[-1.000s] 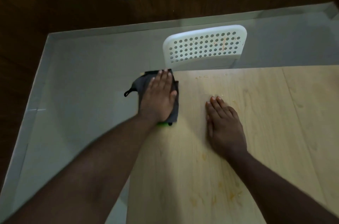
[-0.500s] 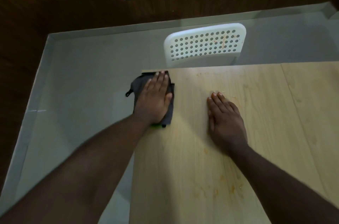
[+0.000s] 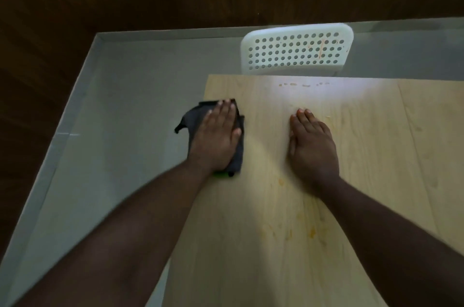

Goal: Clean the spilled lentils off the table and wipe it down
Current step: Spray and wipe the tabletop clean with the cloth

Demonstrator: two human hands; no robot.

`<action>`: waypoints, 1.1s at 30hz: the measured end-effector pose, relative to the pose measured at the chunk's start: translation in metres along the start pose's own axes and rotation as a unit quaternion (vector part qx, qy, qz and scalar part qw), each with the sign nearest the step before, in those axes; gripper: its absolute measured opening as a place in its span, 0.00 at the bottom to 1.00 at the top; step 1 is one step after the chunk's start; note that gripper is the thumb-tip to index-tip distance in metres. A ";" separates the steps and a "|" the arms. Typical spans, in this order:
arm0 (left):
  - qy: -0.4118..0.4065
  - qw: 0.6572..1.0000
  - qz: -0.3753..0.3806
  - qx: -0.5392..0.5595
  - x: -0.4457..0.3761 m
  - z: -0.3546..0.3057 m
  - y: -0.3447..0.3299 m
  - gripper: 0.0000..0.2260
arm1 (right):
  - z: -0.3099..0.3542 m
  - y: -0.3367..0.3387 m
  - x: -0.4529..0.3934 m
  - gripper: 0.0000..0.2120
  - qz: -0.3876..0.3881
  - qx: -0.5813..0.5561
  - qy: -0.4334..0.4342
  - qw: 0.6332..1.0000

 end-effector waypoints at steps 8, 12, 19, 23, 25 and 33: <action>-0.066 0.998 -0.017 -0.012 0.063 -0.103 -0.035 0.31 | -0.001 0.004 0.005 0.28 -0.007 -0.030 0.013 0.999; -0.094 0.996 0.008 -0.001 0.155 -0.084 -0.070 0.30 | -0.002 0.005 0.024 0.26 0.009 -0.053 0.036 0.998; 0.051 0.997 -0.017 0.049 0.112 -0.065 -0.048 0.33 | -0.010 -0.018 0.103 0.26 0.017 -0.018 0.079 0.997; -0.037 0.999 -0.016 0.019 0.167 -0.131 -0.079 0.31 | -0.013 -0.026 0.115 0.25 0.003 -0.014 0.077 0.997; -0.056 0.998 -0.008 0.014 0.222 -0.131 -0.096 0.30 | -0.014 -0.028 0.127 0.25 0.008 -0.002 0.080 0.997; 0.082 0.996 -0.023 0.040 0.220 -0.060 -0.093 0.32 | -0.025 -0.030 0.151 0.25 -0.005 0.024 0.098 0.995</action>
Point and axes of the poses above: each hand's wrist, its own x-axis away from the middle knuckle, its own y-axis out of the back of the hand, z = x × y, the point moved 9 cm from there along -x, towards the middle knuckle, and after that the axes turned 15 degrees about z, right-handed, at the moved point
